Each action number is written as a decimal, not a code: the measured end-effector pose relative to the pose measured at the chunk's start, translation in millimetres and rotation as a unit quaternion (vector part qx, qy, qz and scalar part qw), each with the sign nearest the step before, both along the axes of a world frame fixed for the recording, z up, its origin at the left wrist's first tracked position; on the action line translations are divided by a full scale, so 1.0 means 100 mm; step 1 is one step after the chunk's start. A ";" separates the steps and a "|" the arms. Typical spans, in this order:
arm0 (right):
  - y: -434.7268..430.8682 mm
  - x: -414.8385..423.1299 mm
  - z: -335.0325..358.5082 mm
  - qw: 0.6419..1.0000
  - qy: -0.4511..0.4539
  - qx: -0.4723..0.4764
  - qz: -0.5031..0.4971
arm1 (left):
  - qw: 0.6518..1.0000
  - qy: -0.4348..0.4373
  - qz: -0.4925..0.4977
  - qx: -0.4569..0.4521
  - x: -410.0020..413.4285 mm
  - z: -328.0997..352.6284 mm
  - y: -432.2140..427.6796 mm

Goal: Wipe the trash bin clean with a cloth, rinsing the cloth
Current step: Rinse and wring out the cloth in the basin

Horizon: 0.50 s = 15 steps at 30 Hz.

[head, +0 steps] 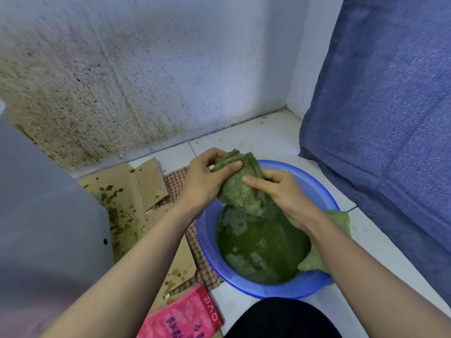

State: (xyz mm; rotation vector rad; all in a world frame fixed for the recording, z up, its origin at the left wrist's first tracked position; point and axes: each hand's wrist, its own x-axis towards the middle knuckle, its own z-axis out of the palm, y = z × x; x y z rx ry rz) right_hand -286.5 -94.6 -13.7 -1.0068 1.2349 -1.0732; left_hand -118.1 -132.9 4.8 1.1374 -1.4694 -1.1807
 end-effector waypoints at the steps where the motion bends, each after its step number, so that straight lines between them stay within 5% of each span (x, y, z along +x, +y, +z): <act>1: -0.01 0.01 0.02 1.000 -0.022 0.006 0.017 | 0.999 -0.012 0.021 -0.022 0.02 0.03 0.00; 7: -0.10 0.13 -0.05 0.988 -0.136 0.071 0.031 | 0.989 -0.044 0.140 0.002 0.29 -0.01 -0.11; 15: -0.28 0.59 -0.22 0.985 0.079 0.134 -0.076 | 0.969 -0.107 0.212 0.066 0.52 -0.48 -0.32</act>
